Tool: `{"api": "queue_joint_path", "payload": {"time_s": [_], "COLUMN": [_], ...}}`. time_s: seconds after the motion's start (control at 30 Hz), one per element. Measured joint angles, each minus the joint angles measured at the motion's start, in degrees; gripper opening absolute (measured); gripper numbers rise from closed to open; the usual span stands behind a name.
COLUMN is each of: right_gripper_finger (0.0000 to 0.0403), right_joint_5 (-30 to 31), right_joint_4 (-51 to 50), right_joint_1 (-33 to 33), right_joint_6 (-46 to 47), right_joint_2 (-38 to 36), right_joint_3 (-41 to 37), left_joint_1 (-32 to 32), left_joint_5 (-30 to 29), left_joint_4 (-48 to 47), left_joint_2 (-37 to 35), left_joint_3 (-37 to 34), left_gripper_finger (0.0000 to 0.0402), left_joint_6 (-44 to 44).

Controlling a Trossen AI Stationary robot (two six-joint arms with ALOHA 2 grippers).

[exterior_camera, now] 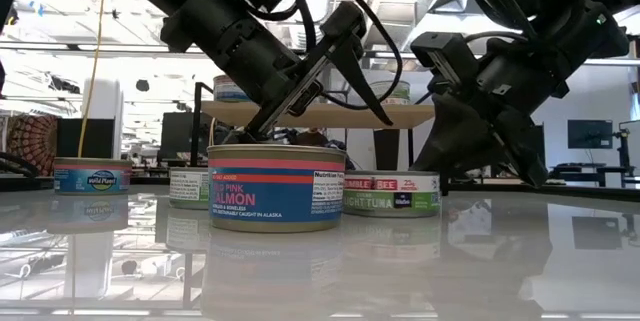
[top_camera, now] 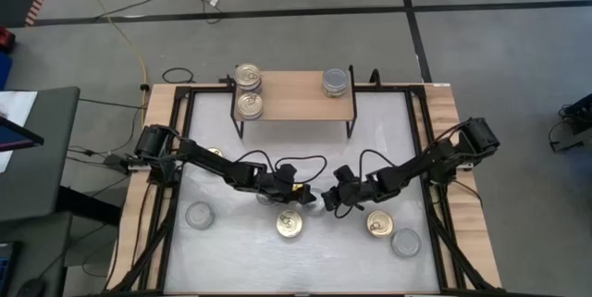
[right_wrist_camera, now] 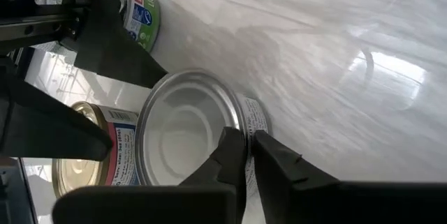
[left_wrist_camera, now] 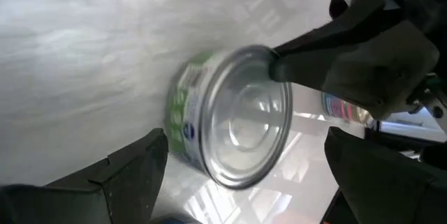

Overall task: Stack canned seafood by type on shelf
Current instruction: Put the green white tuna can on the shelf aligned with the stacked green white tuna cans

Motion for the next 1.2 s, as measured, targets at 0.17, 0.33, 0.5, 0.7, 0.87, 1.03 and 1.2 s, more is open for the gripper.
{"api": "queue_joint_path", "payload": {"time_s": [0.17, 0.33, 0.5, 0.7, 0.87, 1.03, 1.2], "right_gripper_finger": [0.0042, 0.0033, 0.0033, 0.0032, 0.0031, 0.0031, 0.0030], "right_joint_5": [-0.02, -0.02, -0.02, -0.04, -0.04, -0.43, -1.23], "right_joint_4": [-0.27, -0.43, -0.49, -0.63, -0.94, -1.24, -1.65], "right_joint_1": [0.00, 0.02, 0.02, 0.02, 0.02, 0.02, 0.11], "right_joint_6": [0.00, -0.33, -0.46, -0.63, -0.63, -0.65, -0.61], "right_joint_2": [0.02, 0.00, 0.02, 0.02, 0.02, 0.12, 0.29], "right_joint_3": [0.00, 0.00, 0.00, -0.02, -0.04, -0.16, -0.26], "left_joint_1": [-0.78, -1.50, -1.65, -1.78, -2.41, -3.46, -3.55], "left_joint_5": [1.27, 1.29, 1.29, 1.53, 1.89, 1.85, 1.18], "left_joint_4": [0.26, 0.65, 3.30, 3.06, 3.67, 10.95, 10.66], "left_joint_2": [0.00, -0.01, -0.02, -0.01, 1.14, 4.69, 6.15], "left_joint_3": [0.00, 0.00, -0.02, -0.02, -0.02, 0.13, 2.06], "left_gripper_finger": [0.0369, 0.0369, 0.0369, 0.0368, 0.0368, 0.0368, 0.0368], "left_joint_6": [-0.53, -2.11, -2.45, -5.05, -6.41, -8.59, -8.46]}}
